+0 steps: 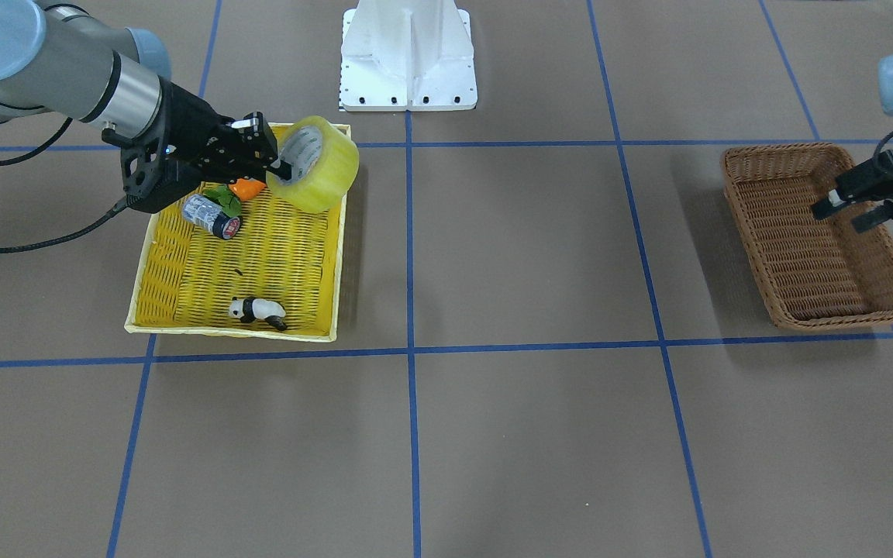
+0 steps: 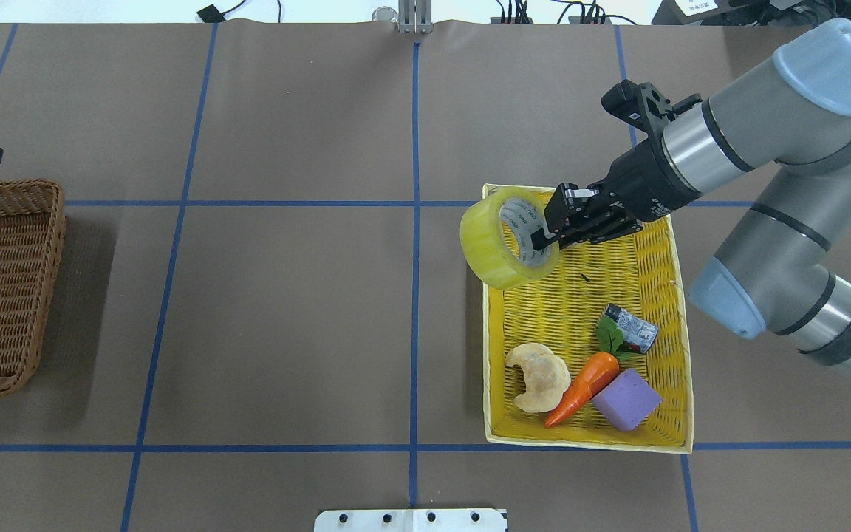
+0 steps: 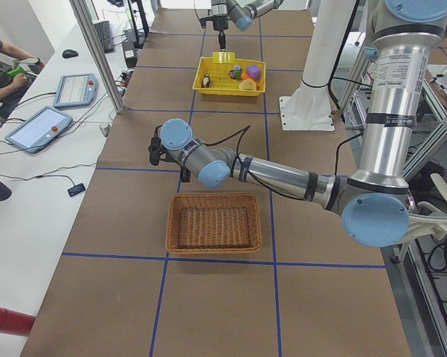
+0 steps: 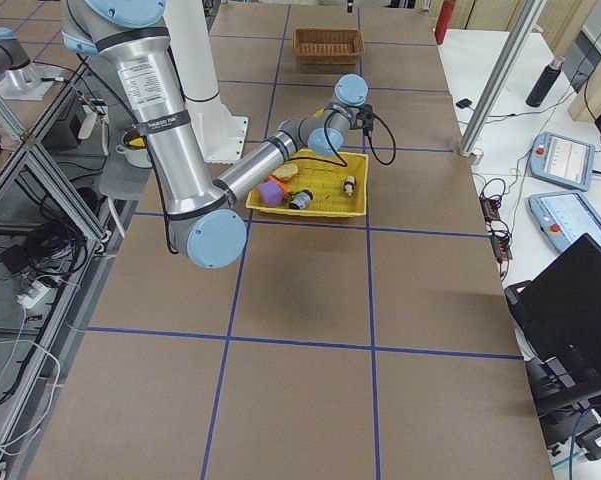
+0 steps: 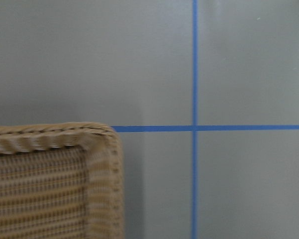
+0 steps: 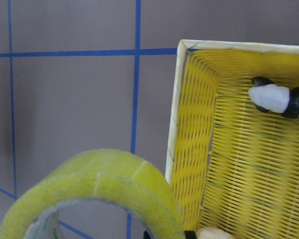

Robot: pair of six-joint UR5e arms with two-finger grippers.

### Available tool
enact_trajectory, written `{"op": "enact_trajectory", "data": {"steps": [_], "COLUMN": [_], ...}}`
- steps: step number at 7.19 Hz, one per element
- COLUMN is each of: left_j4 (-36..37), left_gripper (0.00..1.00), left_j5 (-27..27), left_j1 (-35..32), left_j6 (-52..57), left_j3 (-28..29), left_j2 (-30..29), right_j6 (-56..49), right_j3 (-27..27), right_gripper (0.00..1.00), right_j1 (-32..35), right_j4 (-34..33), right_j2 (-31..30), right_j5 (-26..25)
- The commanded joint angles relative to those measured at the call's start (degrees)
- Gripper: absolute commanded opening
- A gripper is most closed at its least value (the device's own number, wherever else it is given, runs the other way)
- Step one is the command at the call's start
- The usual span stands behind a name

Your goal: Move tape to another basket

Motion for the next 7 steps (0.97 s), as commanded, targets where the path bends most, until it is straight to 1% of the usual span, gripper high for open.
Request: {"op": "enact_trajectory", "data": {"steps": [1,2,3,4,5,6,7], "left_j4": [-10.42,-14.11,-17.54,-21.14,-24.48,-28.96,-31.78], "left_gripper": [0.98,0.98,0.98,0.98,0.98,0.98,0.98], "left_j5": [0.16,0.43,0.78,4.78,6.22,8.67,9.91], "left_j1": [4.41,5.81,6.35,6.53,8.79,11.43,15.45], "left_j6": [-10.09,-10.27,-10.27,-10.8,-16.11,-23.82,-36.69], "left_j3": [0.67,1.28,1.55,1.03,1.37,1.38,1.64], "left_j2": [-4.53,-5.94,-6.82,-7.0,-7.27,-7.53,-11.45], "right_j6": [4.68,4.69,4.77,5.99,8.79,11.78,16.07], "right_j3": [-1.01,-1.1,-1.19,-1.45,-2.32,-2.85,-3.56], "right_gripper": [0.0,0.0,0.0,0.0,0.0,0.0,0.0], "right_j1": [-1.64,-3.21,-6.19,-9.0,-11.21,-13.75,-15.6], "right_j4": [6.78,7.22,10.01,12.56,15.72,19.23,22.4], "right_j2": [1.55,2.52,2.8,2.88,3.58,3.59,4.2], "right_j5": [-1.08,-2.47,-6.05,-10.18,-13.0,-17.82,-21.34]}}
